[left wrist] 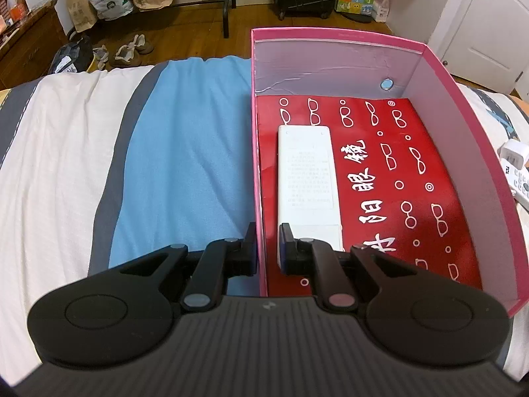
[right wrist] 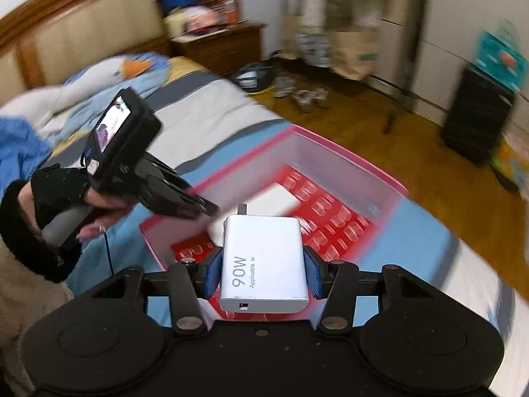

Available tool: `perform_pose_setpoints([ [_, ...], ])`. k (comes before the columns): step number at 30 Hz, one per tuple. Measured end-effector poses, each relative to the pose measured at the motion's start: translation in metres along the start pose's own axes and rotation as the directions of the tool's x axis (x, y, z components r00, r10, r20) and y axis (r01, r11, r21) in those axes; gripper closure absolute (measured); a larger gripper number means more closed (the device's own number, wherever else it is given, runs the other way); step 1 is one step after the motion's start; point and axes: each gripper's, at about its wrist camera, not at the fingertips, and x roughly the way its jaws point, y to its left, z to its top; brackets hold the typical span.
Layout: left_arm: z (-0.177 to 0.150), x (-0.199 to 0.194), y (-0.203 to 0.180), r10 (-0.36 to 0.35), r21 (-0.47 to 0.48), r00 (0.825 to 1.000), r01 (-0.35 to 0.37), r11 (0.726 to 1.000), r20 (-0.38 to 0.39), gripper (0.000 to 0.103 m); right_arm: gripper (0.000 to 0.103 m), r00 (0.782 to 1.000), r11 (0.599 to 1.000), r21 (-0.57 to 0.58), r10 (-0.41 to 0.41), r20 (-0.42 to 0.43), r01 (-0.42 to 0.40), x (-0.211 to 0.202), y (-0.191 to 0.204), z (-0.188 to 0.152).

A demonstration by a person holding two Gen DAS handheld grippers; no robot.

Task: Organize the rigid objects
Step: 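Carry the square white charger into the box beside the power bank and release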

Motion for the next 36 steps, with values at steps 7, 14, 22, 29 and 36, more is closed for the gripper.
perform_pose_setpoints([
  [7,-0.001,-0.001,0.0,-0.003,0.006,1.0,0.003,1.0,0.007,0.093,0.048,0.991,0.994,-0.061,0.083,-0.102,-0.09,0.105,-0.006,0.03],
  [14,0.001,0.002,0.007,-0.033,0.0,0.999,0.033,0.999,-0.018,0.095,0.048,0.974,0.983,-0.124,0.108,-0.198,-0.135,0.157,0.006,0.034],
  [22,0.001,0.009,0.002,-0.019,0.024,0.999,0.02,1.0,-0.045,0.093,0.048,0.969,0.98,-0.141,0.103,-0.224,-0.137,0.162,0.003,0.033],
  [29,0.001,0.008,0.002,-0.021,0.028,0.999,0.022,0.999,-0.048,0.092,0.047,0.974,0.983,-0.135,0.096,-0.207,-0.125,0.144,0.004,0.04],
  [36,0.003,0.009,0.003,-0.021,0.022,0.998,0.023,1.0,-0.052,0.092,0.046,0.994,0.999,0.012,0.035,-0.102,-0.034,0.072,-0.019,0.022],
])
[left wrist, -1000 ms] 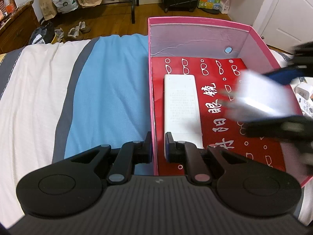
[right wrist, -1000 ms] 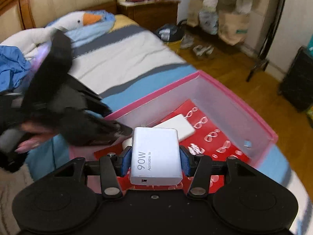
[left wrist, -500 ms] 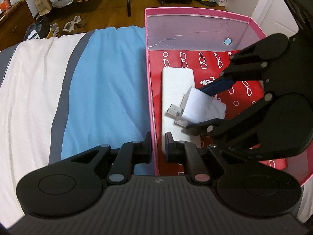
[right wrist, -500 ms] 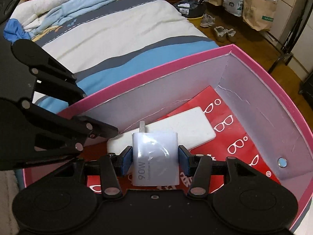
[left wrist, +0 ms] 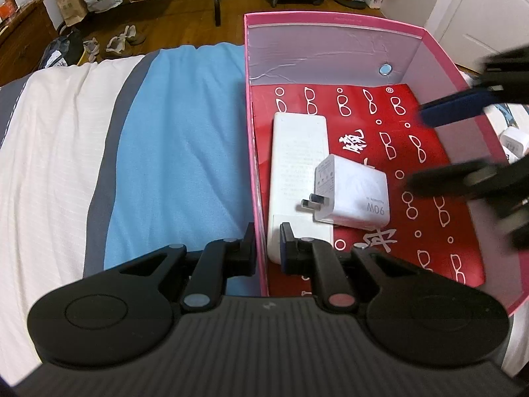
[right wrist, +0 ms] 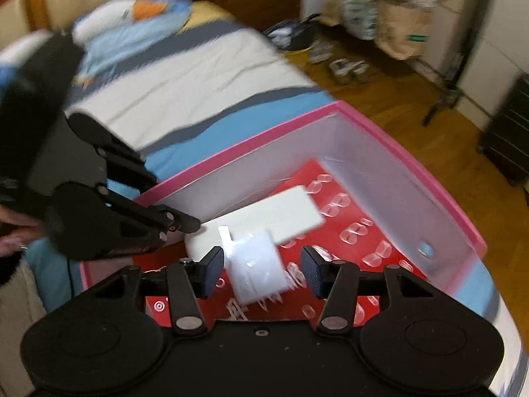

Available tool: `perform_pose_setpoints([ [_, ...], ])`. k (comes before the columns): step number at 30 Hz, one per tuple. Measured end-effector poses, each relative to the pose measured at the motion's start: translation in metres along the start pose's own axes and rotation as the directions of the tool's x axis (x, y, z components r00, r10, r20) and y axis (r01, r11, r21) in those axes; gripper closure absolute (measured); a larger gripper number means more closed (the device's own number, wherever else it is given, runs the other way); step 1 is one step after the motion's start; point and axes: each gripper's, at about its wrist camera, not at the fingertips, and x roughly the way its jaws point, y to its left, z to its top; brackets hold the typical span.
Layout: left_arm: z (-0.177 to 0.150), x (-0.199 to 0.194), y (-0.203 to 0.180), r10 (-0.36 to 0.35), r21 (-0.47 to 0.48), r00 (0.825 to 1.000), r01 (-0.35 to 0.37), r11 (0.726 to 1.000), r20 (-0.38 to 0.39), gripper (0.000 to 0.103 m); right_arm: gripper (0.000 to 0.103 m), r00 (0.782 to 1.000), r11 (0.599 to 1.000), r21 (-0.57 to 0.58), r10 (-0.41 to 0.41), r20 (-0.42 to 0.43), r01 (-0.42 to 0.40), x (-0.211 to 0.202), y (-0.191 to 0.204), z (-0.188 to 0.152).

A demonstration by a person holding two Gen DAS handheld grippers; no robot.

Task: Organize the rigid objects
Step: 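Carry the square white charger into the box beside the power bank and release, then grasp the metal keys with the right tool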

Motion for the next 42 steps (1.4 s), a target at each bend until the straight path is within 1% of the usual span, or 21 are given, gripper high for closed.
perform_pose_setpoints([
  [4,-0.002,0.0,0.0,0.0,-0.002,1.0,0.0,1.0,0.008,0.092,0.045,0.996,0.979,0.196,-0.061,0.057,0.049,-0.057,-0.038,-0.046],
  [8,-0.002,0.001,-0.001,0.005,-0.002,1.0,-0.005,1.0,0.009,0.092,0.045,0.985,0.932,0.33,-0.172,0.032,0.152,-0.092,-0.075,-0.103],
  [11,-0.001,0.001,-0.002,0.011,-0.002,1.0,-0.011,1.0,0.006,0.092,0.045,0.976,0.879,0.432,-0.216,-0.012,0.2,-0.1,-0.102,-0.145],
  [13,0.0,0.001,-0.003,0.016,0.0,1.0,-0.016,1.0,0.005,0.092,0.045,0.973,0.856,0.468,-0.228,-0.037,0.218,-0.097,-0.111,-0.168],
  [15,0.0,0.002,-0.004,0.021,-0.001,1.0,-0.021,1.0,0.003,0.092,0.049,0.976,0.84,0.499,-0.212,-0.056,0.211,-0.089,-0.116,-0.182],
  [16,0.0,0.002,-0.005,0.024,0.0,1.0,-0.024,1.0,0.003,0.092,0.057,0.979,0.828,0.526,-0.196,-0.054,0.195,-0.084,-0.118,-0.187],
  [17,0.0,0.002,-0.005,0.028,0.001,1.0,-0.028,1.0,0.002,0.092,0.065,0.983,0.814,0.555,-0.179,-0.044,0.173,-0.078,-0.121,-0.19],
  [19,0.0,0.002,-0.007,0.034,0.006,0.999,-0.034,0.999,0.001,0.092,0.07,0.987,0.801,0.581,-0.157,-0.022,0.14,-0.068,-0.125,-0.191],
  [21,0.0,0.002,-0.007,0.036,0.006,0.999,-0.036,0.999,-0.001,0.092,0.072,0.99,0.814,0.566,-0.143,-0.019,0.128,-0.054,-0.122,-0.182],
  [23,0.001,0.002,-0.007,0.035,0.007,0.999,-0.035,0.999,-0.003,0.092,0.071,0.984,0.85,0.499,-0.17,-0.049,0.171,-0.037,-0.12,-0.171],
  [25,0.001,0.002,-0.007,0.035,0.006,0.999,-0.035,0.999,-0.005,0.092,0.071,0.971,0.869,0.434,-0.207,-0.115,0.237,-0.015,-0.12,-0.162],
  [27,0.001,0.001,-0.006,0.034,0.008,0.999,-0.034,0.999,-0.005,0.092,0.07,0.944,0.857,0.404,-0.254,-0.209,0.32,0.005,-0.123,-0.156],
  [28,0.001,0.001,-0.006,0.034,0.01,0.999,-0.034,0.999,-0.003,0.092,0.071,0.933,0.853,0.392,-0.264,-0.243,0.343,0.011,-0.123,-0.154],
  [30,0.0,0.001,-0.006,0.032,0.013,0.999,-0.032,0.999,-0.001,0.092,0.067,0.927,0.859,0.365,-0.282,-0.247,0.359,0.017,-0.12,-0.153],
  [32,0.001,0.001,-0.006,0.029,0.009,1.0,-0.029,1.0,0.003,0.092,0.066,0.92,0.866,0.333,-0.301,-0.25,0.373,0.02,-0.117,-0.152],
  [33,0.001,0.001,-0.006,0.026,0.005,1.0,-0.026,1.0,0.004,0.092,0.07,0.915,0.863,0.322,-0.319,-0.248,0.389,0.019,-0.116,-0.152],
  [34,0.0,0.001,-0.005,0.023,0.002,1.0,-0.023,1.0,0.004,0.092,0.078,0.908,0.858,0.314,-0.34,-0.246,0.407,0.016,-0.115,-0.153],
  [36,-0.001,0.001,-0.004,0.019,0.002,1.0,-0.019,1.0,0.006,0.092,0.082,0.905,0.849,0.316,-0.372,-0.208,0.422,0.005,-0.109,-0.152],
  [37,-0.001,0.0,-0.004,0.019,0.004,1.0,-0.019,1.0,0.007,0.092,0.094,0.909,0.847,0.33,-0.381,-0.171,0.417,-0.004,-0.106,-0.151],
  [40,-0.002,-0.001,-0.004,0.017,0.005,1.0,-0.017,1.0,0.01,0.092,0.094,0.931,0.833,0.425,-0.353,-0.086,0.355,-0.035,-0.097,-0.152],
  [42,-0.002,-0.002,-0.004,0.016,0.006,1.0,-0.016,1.0,0.012,0.092,0.094,0.94,0.83,0.461,-0.341,-0.026,0.314,-0.05,-0.094,-0.145],
])
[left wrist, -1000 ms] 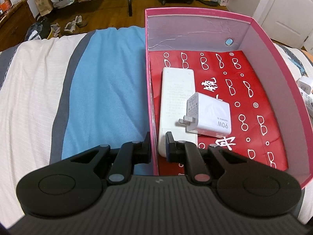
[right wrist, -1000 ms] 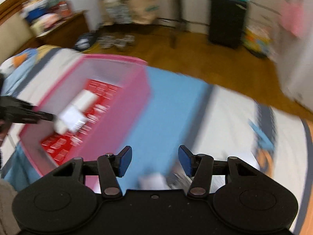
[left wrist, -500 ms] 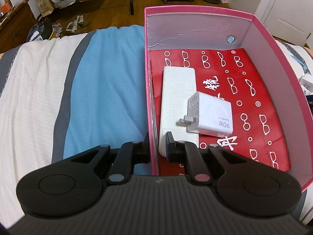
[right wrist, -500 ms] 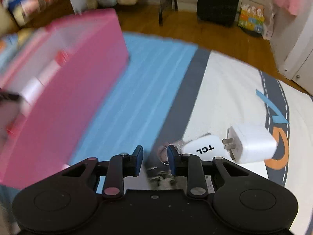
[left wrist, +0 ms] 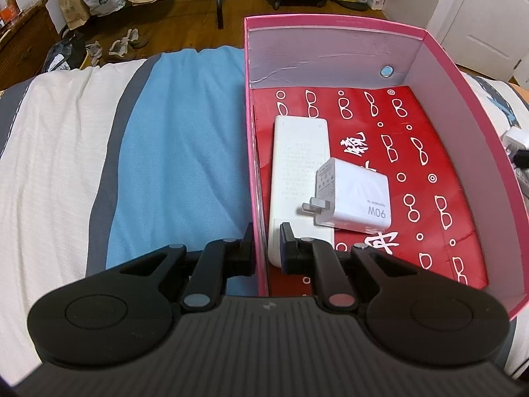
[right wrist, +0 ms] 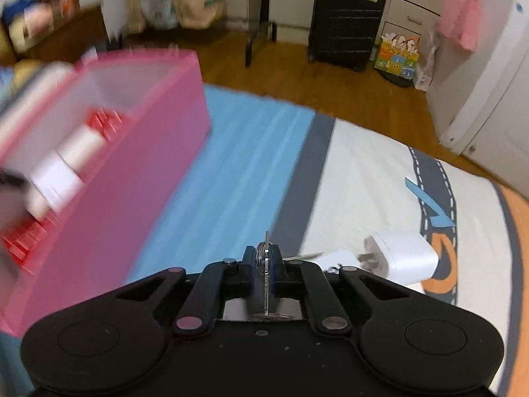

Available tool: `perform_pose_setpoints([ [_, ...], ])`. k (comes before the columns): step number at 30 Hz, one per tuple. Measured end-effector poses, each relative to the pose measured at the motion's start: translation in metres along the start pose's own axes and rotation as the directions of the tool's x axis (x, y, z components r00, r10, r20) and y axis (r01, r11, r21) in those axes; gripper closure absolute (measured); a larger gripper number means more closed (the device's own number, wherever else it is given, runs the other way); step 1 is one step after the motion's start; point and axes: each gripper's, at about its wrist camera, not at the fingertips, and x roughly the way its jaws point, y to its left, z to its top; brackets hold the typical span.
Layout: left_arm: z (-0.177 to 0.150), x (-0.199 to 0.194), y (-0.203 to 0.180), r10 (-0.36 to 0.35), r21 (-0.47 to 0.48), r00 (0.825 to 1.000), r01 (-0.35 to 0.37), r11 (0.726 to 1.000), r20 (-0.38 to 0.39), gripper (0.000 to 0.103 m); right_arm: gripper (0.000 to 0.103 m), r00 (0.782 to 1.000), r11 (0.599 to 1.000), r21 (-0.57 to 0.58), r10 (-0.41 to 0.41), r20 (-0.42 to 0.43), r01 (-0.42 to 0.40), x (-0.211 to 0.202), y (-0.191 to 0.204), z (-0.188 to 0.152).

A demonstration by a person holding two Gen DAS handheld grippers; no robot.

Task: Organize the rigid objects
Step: 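Grasp the metal keys with the right tool, then carry the keys into the box and drop them onto the power bank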

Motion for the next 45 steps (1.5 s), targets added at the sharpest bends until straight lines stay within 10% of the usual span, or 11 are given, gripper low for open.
perform_pose_setpoints([
  [10,0.0,-0.001,-0.002,0.004,0.017,1.0,-0.004,1.0,0.004,0.092,0.094,0.958,0.977,-0.11,0.204,0.202,-0.185,-0.08,0.055,0.042],
  [19,0.002,-0.005,0.001,-0.007,0.042,1.0,0.006,0.999,0.016,0.092,0.094,0.897,0.884,-0.212,0.438,0.058,-0.418,-0.047,0.122,0.09],
  [31,0.015,-0.001,0.01,-0.039,0.055,0.999,0.038,0.998,0.007,0.096,0.094,0.866,0.852,-0.156,0.488,-0.112,-0.5,0.038,0.18,0.111],
  [45,0.021,0.008,0.004,-0.03,0.082,0.999,0.032,0.996,-0.017,0.095,0.093,0.89,0.903,-0.036,0.413,-0.194,-0.427,0.083,0.182,0.111],
])
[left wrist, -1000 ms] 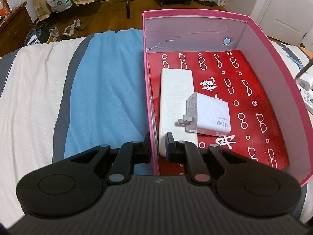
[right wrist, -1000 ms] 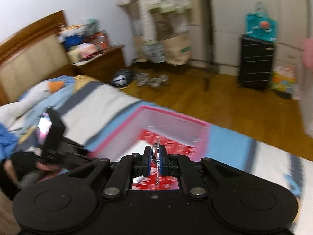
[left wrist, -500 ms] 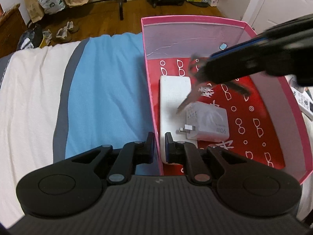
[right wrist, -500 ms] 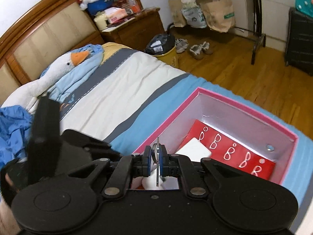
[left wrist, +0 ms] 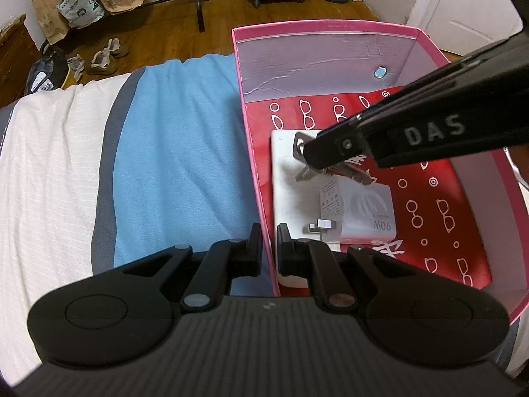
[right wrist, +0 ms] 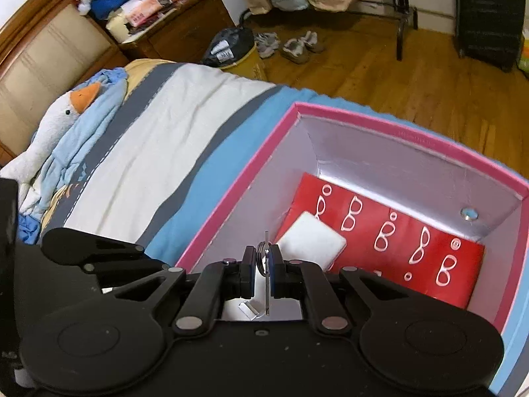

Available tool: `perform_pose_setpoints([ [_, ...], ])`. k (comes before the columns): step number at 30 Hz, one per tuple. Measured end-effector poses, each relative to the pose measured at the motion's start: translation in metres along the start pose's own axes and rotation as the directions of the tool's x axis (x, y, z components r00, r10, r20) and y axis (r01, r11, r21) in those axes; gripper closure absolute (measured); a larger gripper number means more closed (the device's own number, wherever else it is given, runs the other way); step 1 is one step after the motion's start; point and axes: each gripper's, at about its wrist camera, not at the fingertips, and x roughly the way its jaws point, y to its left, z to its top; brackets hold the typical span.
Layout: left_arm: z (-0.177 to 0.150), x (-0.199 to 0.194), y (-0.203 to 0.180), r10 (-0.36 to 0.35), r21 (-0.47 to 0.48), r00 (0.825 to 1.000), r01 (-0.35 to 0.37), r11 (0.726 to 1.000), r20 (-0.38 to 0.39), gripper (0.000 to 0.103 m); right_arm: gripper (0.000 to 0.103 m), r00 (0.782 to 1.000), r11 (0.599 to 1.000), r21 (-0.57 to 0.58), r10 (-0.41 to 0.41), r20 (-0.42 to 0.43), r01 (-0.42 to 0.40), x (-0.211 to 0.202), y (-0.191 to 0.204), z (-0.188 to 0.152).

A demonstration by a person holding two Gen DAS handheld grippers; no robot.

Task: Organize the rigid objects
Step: 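Carry the keys into the box and drop them onto the power bank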

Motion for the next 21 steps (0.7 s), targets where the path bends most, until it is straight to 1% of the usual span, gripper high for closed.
perform_pose_setpoints([
  [3,-0.001,-0.001,-0.003,0.01,0.007,1.0,-0.01,1.0,0.003,0.095,0.087,1.0,0.999,0.029,0.019,0.017,-0.02,-0.004,-0.003,0.0],
  [5,-0.001,-0.001,-0.003,0.009,0.003,1.0,-0.009,1.0,0.004,0.095,0.087,0.999,0.999,0.041,0.026,0.032,-0.027,-0.01,-0.006,0.0],
  [9,-0.002,-0.002,-0.002,0.008,0.001,1.0,-0.008,1.0,0.007,0.094,0.084,0.998,0.999,0.049,0.005,0.063,-0.008,-0.025,-0.01,0.002],
  [14,-0.002,-0.002,-0.004,0.013,0.01,1.0,-0.013,1.0,0.01,0.094,0.084,0.996,0.999,0.049,-0.01,0.09,0.006,-0.041,-0.014,0.002],
  [18,-0.003,-0.002,-0.004,0.01,0.006,1.0,-0.01,1.0,0.01,0.094,0.084,0.991,0.999,0.049,-0.028,0.132,0.021,-0.063,-0.017,-0.009],
  [21,-0.003,-0.002,-0.004,0.014,0.012,1.0,-0.014,1.0,0.009,0.094,0.081,0.984,0.998,0.047,-0.039,0.174,0.031,-0.084,-0.023,-0.025],
])
